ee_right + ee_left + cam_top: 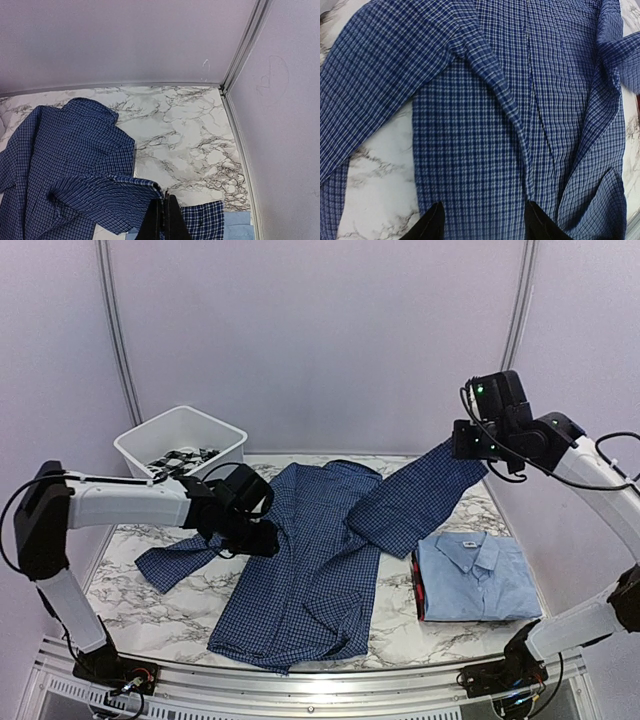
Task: Fold and stack the long sleeve shirts
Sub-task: Flatten out the crumpled shirt at the center of the board.
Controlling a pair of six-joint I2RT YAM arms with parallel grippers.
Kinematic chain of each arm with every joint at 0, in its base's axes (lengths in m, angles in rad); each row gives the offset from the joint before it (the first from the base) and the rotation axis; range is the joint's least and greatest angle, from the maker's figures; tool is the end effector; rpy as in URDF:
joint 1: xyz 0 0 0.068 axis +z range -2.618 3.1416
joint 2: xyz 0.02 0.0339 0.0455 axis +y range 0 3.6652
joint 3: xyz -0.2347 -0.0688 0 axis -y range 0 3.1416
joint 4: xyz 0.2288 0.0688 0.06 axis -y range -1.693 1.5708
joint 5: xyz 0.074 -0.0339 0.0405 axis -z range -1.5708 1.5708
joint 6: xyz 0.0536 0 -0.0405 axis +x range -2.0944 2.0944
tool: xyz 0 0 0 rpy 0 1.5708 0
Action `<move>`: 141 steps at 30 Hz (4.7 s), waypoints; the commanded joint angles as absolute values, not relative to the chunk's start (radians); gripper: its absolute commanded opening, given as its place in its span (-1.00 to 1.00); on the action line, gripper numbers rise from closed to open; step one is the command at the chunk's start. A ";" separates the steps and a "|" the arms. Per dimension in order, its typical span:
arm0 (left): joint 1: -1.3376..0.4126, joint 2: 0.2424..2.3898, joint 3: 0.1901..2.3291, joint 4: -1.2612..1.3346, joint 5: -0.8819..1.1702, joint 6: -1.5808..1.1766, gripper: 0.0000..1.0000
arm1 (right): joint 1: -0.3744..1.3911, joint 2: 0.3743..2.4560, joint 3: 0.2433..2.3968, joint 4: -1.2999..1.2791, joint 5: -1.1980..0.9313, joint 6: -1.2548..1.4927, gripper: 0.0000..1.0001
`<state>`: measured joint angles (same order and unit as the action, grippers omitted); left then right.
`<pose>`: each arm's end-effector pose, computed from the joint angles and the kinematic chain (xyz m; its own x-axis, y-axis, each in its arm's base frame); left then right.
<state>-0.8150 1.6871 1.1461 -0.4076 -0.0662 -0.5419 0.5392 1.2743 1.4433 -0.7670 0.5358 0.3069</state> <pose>0.2416 -0.2512 0.1766 -0.8384 0.1392 -0.5270 0.3120 0.9154 -0.2545 0.2424 0.1132 0.3680 -0.4845 0.0128 -0.8747 0.0702 0.9972 -0.0243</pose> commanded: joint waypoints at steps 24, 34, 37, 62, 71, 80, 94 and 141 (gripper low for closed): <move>-0.828 1.983 1.369 -0.333 -0.139 -0.636 -1.00 | 0.535 1.289 1.374 -0.676 0.396 0.254 -1.00; -0.629 1.879 1.345 -0.414 -0.178 -0.548 -1.00 | 0.582 1.380 1.289 -0.586 0.216 0.229 -1.00; -0.574 1.889 1.347 -0.438 -0.170 -0.516 -1.00 | 0.614 1.434 1.265 -0.552 0.193 0.232 -1.00; -0.525 1.772 1.194 -0.449 -0.268 -0.512 -0.34 | 0.663 1.948 1.292 -0.284 0.037 0.313 -1.00; -0.484 1.766 1.256 -0.441 -0.279 -0.508 -0.13 | 0.536 1.903 1.179 -0.270 0.029 0.338 -1.00; -0.345 1.744 1.184 -0.359 -0.262 -0.540 -0.13 | 0.530 1.917 1.159 -0.249 0.011 0.341 -1.00; -0.114 1.552 1.003 -0.331 -0.220 -0.621 -0.18 | 0.531 1.922 1.146 -0.239 -0.024 0.338 -1.00; -0.299 1.993 1.501 -0.388 -0.391 -0.467 -0.06 | 0.530 1.985 1.141 -0.204 -0.055 0.332 -1.00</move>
<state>-0.3367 2.0735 1.5360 -0.3748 -0.3264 -0.4362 0.5278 1.9427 1.1587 -0.1757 -0.0380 0.3290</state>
